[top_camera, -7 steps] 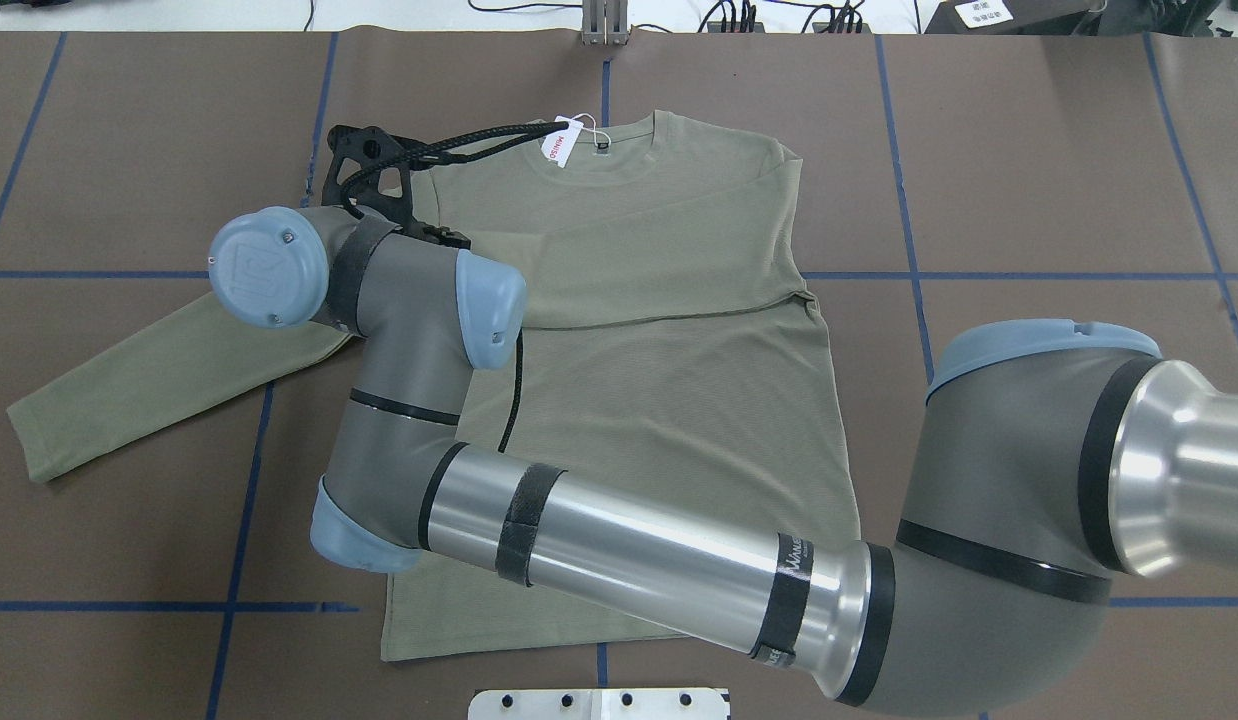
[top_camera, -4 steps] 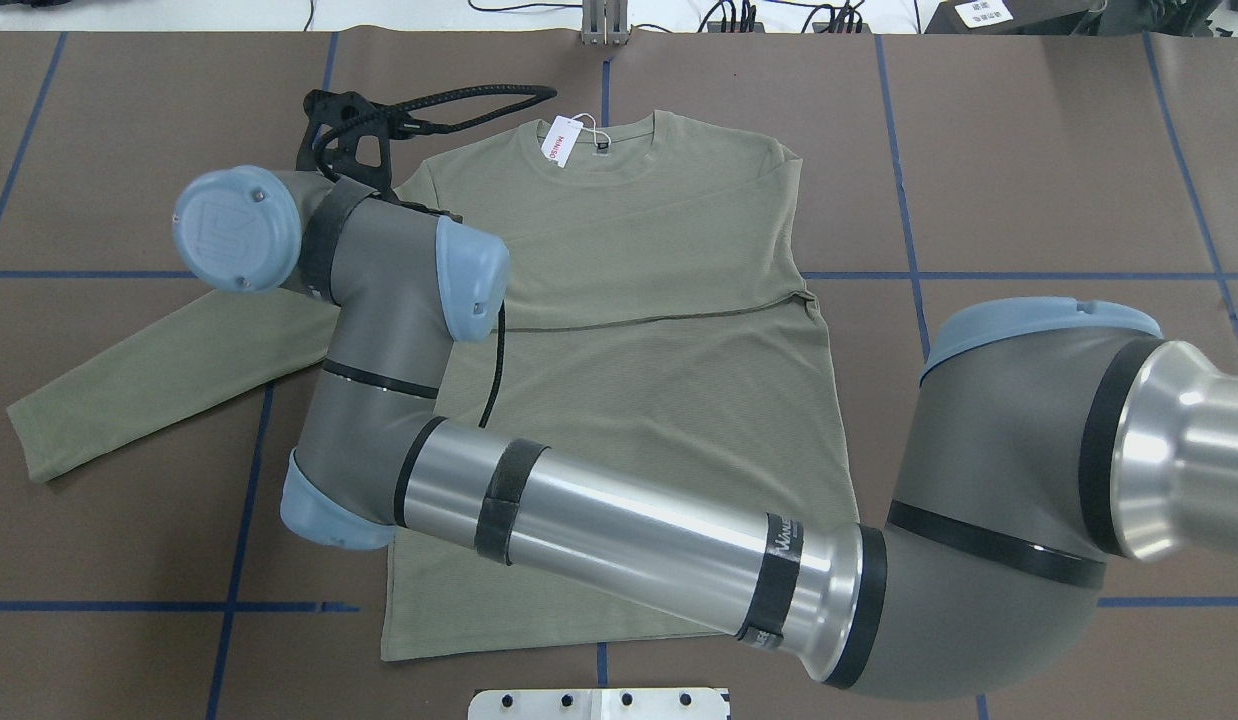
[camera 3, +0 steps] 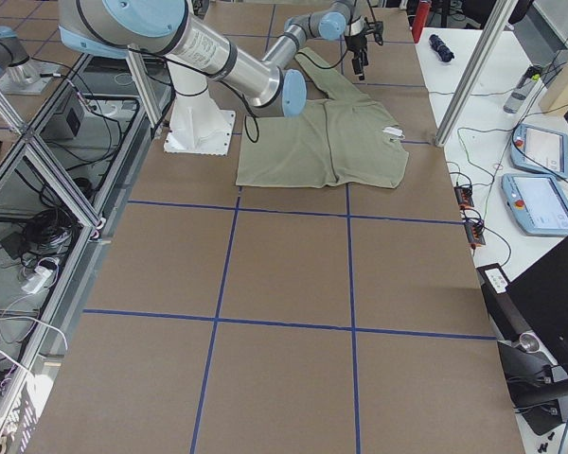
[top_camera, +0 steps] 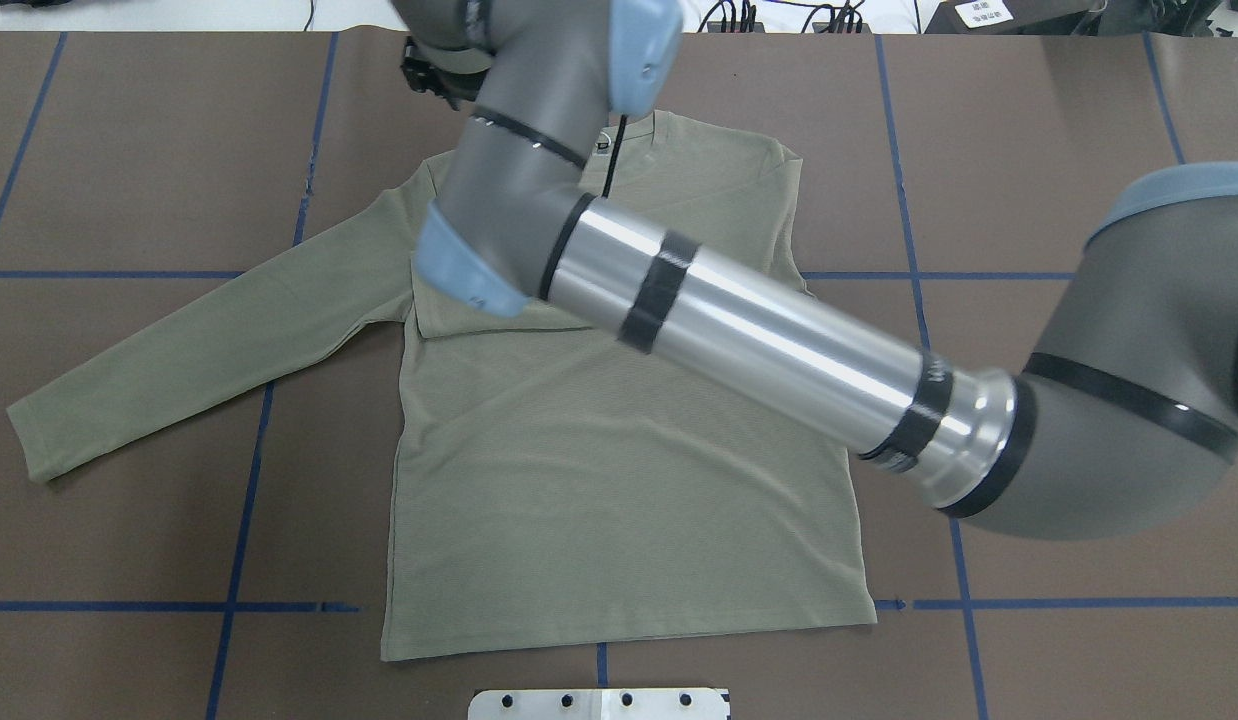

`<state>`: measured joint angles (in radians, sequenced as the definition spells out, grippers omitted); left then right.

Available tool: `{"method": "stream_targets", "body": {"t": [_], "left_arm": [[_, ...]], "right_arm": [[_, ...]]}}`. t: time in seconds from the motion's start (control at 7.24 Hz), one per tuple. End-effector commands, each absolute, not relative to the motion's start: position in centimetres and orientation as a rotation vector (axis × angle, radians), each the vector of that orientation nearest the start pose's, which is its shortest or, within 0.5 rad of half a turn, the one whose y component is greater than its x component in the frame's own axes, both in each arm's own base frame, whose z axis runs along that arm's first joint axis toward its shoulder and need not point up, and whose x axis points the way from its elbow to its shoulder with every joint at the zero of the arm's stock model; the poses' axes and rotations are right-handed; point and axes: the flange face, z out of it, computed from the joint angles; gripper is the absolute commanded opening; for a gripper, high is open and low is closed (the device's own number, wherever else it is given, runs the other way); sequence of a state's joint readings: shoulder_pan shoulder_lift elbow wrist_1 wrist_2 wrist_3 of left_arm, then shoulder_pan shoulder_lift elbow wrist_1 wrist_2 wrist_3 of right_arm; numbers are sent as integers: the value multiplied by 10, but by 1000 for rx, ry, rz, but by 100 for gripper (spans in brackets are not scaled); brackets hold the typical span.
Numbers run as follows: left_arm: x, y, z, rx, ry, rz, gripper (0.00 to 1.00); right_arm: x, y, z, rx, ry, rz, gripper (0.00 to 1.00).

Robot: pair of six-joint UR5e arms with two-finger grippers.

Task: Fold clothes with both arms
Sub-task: 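Carry the sleeve with the right gripper across the shirt body toward the collar, then open the right gripper and raise it away from the shirt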

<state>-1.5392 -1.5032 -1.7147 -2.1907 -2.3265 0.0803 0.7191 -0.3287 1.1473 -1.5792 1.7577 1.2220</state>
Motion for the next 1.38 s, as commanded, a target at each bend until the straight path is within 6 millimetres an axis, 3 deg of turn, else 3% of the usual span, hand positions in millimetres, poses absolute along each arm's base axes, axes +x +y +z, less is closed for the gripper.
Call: {"method": "stream_targets", "body": {"t": [0.0,0.28,0.41,0.55,0.69,0.83,0.97,1.24], "left_arm": [[15,-453,564,659,825,360,100],[71,-400,594,680,801,312,100],[96,-386,601,643,823,359,100],[120,-378,604,627,822,408,100],[141,-372,608,630,794,444,100],[158,-362,613,615,783,479,100],[167,-351,620,602,770,504,100],[186,-343,629,595,740,537,100]], "right_arm": [[-391,-645,110,242,-804,94,100],[-259,-658,213,241,-796,-51,100],[-200,-652,270,223,-808,-87,100],[-155,-631,322,232,-794,-141,100],[-123,-606,359,231,-775,-140,100],[-107,-585,387,227,-757,-171,100],[-101,-567,400,234,-754,-179,100],[-97,-565,406,234,-753,-167,100]]}}
